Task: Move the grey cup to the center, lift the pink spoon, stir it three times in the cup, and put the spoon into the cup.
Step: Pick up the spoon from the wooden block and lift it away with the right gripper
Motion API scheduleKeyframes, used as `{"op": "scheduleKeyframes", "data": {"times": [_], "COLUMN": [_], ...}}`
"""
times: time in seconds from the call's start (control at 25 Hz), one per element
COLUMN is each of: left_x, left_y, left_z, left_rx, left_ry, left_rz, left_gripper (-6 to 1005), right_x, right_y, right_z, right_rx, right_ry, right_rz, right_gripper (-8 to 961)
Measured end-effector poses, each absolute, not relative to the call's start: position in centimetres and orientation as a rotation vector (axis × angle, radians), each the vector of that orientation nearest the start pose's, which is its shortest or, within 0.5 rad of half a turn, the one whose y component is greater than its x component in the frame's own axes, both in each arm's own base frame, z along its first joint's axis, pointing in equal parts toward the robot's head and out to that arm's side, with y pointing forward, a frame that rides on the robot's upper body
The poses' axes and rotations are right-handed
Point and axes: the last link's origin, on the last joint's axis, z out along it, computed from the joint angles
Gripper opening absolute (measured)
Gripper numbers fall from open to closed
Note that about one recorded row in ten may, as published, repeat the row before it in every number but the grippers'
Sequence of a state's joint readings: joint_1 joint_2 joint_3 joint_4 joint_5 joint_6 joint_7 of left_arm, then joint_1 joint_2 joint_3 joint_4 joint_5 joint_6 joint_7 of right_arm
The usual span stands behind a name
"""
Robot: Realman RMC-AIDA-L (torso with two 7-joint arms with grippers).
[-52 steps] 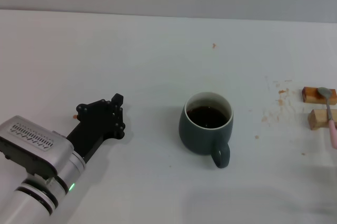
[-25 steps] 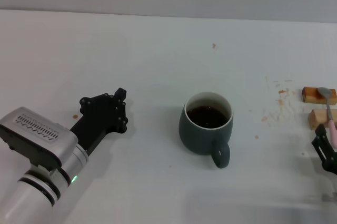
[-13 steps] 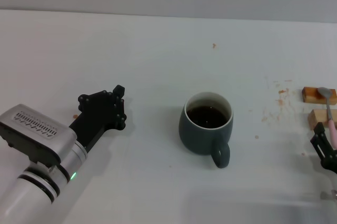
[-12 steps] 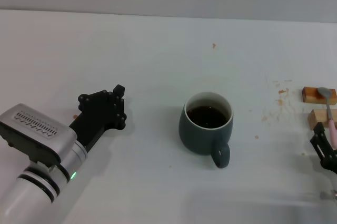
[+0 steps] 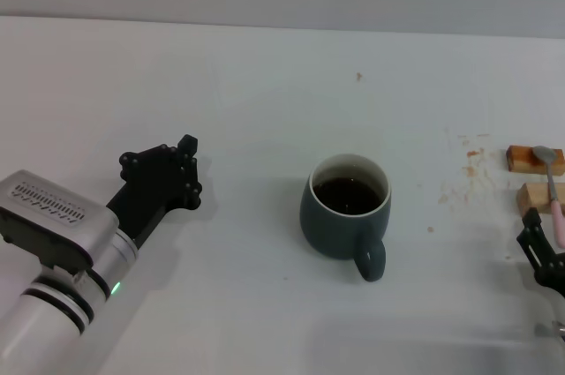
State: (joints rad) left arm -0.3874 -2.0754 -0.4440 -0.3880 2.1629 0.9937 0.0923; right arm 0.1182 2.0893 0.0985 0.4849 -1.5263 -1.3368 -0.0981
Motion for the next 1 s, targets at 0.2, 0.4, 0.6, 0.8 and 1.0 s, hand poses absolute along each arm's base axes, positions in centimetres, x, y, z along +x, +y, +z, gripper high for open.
{"op": "scheduleKeyframes", "data": {"times": [0.2, 0.4, 0.6, 0.8, 1.0], "left_x": [-29.49, -29.69, -29.78, -29.91, -30.04], "left_y": [29.73, 29.77, 29.74, 29.71, 29.66], "left_z": [-9.43, -9.36, -9.35, -9.31, -9.29], "left_rx": [-1.962, -1.963, -1.963, -1.962, -1.962], "left_ry": [-0.453, -0.451, -0.452, -0.452, -0.453], "left_rz": [-0.560, -0.549, -0.545, -0.540, -0.536], "left_gripper": [-1, -1, -1, -1, -1], "right_x": [34.57, 34.68, 34.59, 34.37, 34.45], "right_y": [19.02, 18.81, 18.74, 18.62, 18.60], "right_z": [-7.70, -7.77, -7.88, -7.93, -7.97], "right_rx": [-1.487, -1.484, -1.483, -1.483, -1.486], "right_ry": [0.829, 0.838, 0.842, 0.843, 0.849], "right_rz": [0.615, 0.610, 0.611, 0.623, 0.619], "right_gripper": [675, 672, 669, 666, 445]}}
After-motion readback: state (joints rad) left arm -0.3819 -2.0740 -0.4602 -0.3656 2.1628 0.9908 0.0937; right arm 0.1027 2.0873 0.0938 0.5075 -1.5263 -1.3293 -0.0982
